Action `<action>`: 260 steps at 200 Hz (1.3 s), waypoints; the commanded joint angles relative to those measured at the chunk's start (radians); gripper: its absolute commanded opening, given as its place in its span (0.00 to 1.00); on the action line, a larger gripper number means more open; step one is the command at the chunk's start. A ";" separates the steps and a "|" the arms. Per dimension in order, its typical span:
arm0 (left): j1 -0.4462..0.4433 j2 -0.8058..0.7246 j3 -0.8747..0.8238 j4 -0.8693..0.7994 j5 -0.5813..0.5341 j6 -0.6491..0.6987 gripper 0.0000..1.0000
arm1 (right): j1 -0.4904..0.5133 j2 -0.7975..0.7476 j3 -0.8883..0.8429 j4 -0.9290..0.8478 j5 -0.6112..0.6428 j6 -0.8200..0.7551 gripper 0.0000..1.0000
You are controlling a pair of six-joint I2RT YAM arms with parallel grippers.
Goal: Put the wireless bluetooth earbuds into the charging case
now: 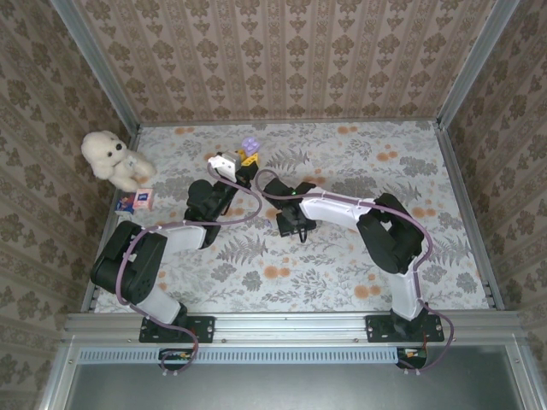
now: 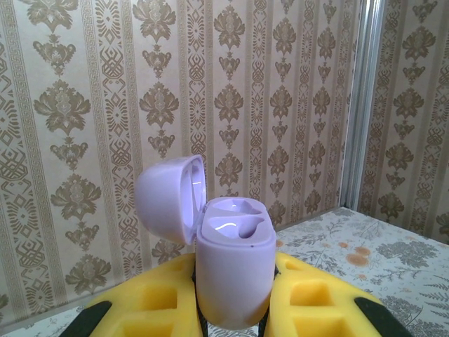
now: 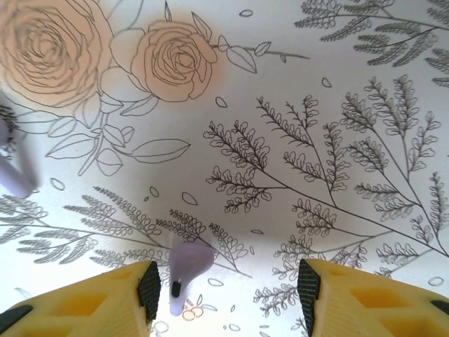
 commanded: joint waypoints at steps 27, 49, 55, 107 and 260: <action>0.006 -0.018 0.009 0.037 0.017 -0.021 0.00 | 0.004 0.006 0.084 -0.066 0.007 0.070 0.55; 0.006 -0.022 0.010 0.037 0.017 -0.022 0.00 | 0.006 0.030 0.099 -0.086 0.012 0.105 0.51; 0.006 -0.022 0.009 0.037 0.016 -0.022 0.00 | 0.005 0.033 0.099 -0.088 0.013 0.115 0.50; 0.006 -0.026 0.006 0.037 0.015 -0.017 0.00 | 0.011 0.064 0.094 -0.092 0.021 0.151 0.47; 0.006 -0.028 0.006 0.039 0.015 -0.018 0.00 | 0.030 0.128 0.113 -0.105 0.028 0.160 0.32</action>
